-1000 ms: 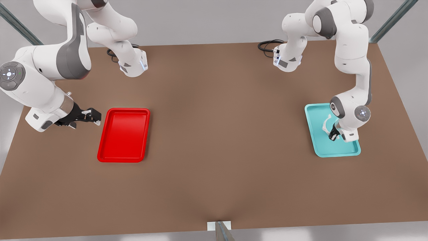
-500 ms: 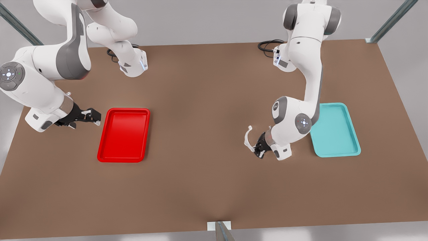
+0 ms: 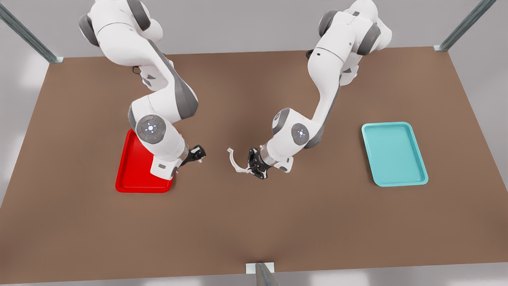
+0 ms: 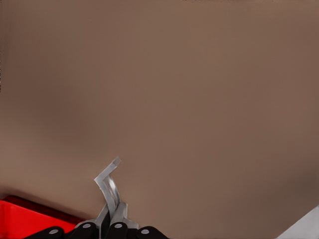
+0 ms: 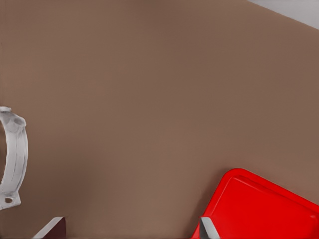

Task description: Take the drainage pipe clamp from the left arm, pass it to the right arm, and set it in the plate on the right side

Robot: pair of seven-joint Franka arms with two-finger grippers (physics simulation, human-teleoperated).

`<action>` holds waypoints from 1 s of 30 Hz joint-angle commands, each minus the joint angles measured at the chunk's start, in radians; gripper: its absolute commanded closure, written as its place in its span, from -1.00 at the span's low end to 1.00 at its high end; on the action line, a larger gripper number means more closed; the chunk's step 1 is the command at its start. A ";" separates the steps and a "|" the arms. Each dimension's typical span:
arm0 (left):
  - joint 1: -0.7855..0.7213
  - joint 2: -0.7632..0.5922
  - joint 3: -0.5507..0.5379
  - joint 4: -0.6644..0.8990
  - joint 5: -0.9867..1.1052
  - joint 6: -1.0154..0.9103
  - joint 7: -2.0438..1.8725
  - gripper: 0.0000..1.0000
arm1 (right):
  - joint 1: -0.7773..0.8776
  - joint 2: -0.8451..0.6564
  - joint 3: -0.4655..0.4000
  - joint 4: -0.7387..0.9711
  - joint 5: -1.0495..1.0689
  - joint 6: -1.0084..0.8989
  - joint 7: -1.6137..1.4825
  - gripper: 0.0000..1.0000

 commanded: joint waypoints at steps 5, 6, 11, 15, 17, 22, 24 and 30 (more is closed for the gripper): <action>-0.008 0.002 -0.010 0.000 0.006 0.036 -0.720 0.57 | 0.035 0.022 0.014 -0.002 0.009 0.161 0.153 -1.00; -0.009 0.005 -0.011 0.001 0.009 0.030 -0.714 0.57 | 0.042 0.026 0.014 -0.004 0.009 0.186 0.153 -1.00; -0.017 0.008 -0.013 0.000 0.012 0.027 -0.715 0.57 | 0.111 0.058 0.014 -0.011 0.009 0.215 0.211 -1.00; -0.016 0.008 -0.013 0.000 0.012 0.022 -0.715 0.57 | 0.134 0.061 0.016 -0.039 0.009 0.213 0.211 -1.00; -0.016 0.008 -0.013 0.001 0.012 0.021 -0.715 0.57 | 0.138 0.068 0.016 -0.064 0.009 0.233 0.211 -1.00; -0.017 0.007 -0.013 0.001 0.013 0.021 -0.715 0.57 | 0.138 0.100 0.016 -0.071 0.001 0.252 0.209 -1.00; -0.017 0.005 -0.013 0.001 0.024 0.013 -0.715 0.57 | 0.138 0.106 0.014 -0.071 0.000 0.258 0.200 -1.00; -0.017 0.001 -0.013 0.001 0.024 -0.001 -0.715 0.57 | 0.139 0.121 0.016 -0.096 -0.022 0.333 0.179 -0.43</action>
